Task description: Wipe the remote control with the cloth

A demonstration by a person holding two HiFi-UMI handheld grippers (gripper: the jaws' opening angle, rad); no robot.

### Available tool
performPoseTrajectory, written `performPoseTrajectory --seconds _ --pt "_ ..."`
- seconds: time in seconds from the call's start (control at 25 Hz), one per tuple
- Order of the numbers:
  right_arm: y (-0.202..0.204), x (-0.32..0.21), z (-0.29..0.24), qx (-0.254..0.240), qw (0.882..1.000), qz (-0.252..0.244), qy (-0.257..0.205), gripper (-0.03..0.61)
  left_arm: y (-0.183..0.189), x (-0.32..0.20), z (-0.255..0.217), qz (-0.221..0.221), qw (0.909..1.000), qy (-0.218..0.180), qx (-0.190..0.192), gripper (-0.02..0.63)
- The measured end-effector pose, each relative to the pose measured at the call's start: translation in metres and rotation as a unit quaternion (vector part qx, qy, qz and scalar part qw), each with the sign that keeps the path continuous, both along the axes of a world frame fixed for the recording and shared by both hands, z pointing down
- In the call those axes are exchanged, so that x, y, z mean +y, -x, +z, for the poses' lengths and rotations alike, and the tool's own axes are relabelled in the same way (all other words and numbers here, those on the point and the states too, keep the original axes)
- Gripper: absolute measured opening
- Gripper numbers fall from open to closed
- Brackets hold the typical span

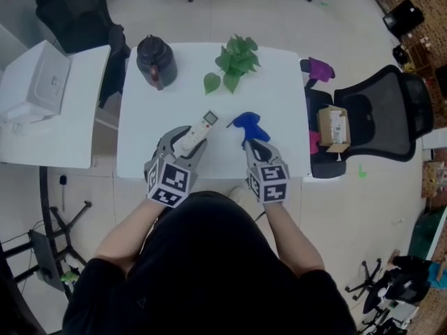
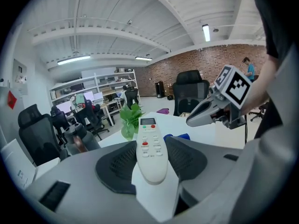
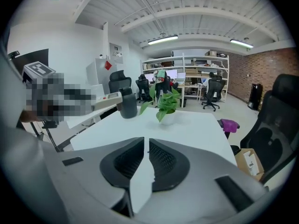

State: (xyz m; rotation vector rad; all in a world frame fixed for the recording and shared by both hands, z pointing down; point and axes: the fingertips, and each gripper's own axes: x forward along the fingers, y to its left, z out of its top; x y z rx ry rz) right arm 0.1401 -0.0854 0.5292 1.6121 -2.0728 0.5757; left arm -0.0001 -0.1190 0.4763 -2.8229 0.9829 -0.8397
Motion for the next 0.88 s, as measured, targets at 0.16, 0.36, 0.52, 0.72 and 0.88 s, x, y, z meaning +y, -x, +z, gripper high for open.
performPoseTrajectory --seconds 0.16,0.36,0.52,0.72,0.88 --pt "-0.037 -0.026 0.04 0.042 0.998 0.009 0.044 0.137 0.001 0.006 -0.009 0.005 0.9999 -0.012 -0.003 0.201" --pt "-0.055 -0.058 0.093 0.085 0.991 -0.008 0.102 0.224 0.002 0.012 -0.02 0.005 0.9997 -0.023 -0.005 0.201" --pt "-0.049 -0.075 0.124 0.1 0.983 -0.028 0.151 0.25 0.005 0.015 -0.027 0.001 0.9995 -0.031 -0.01 0.201" --pt "-0.063 -0.075 0.162 0.128 0.965 -0.013 0.23 0.25 0.01 0.014 -0.031 -0.01 0.9991 -0.038 -0.018 0.201" --pt "-0.072 -0.065 0.167 0.116 0.957 0.016 0.264 0.196 0.011 0.011 -0.033 -0.011 0.9986 -0.044 -0.025 0.201"
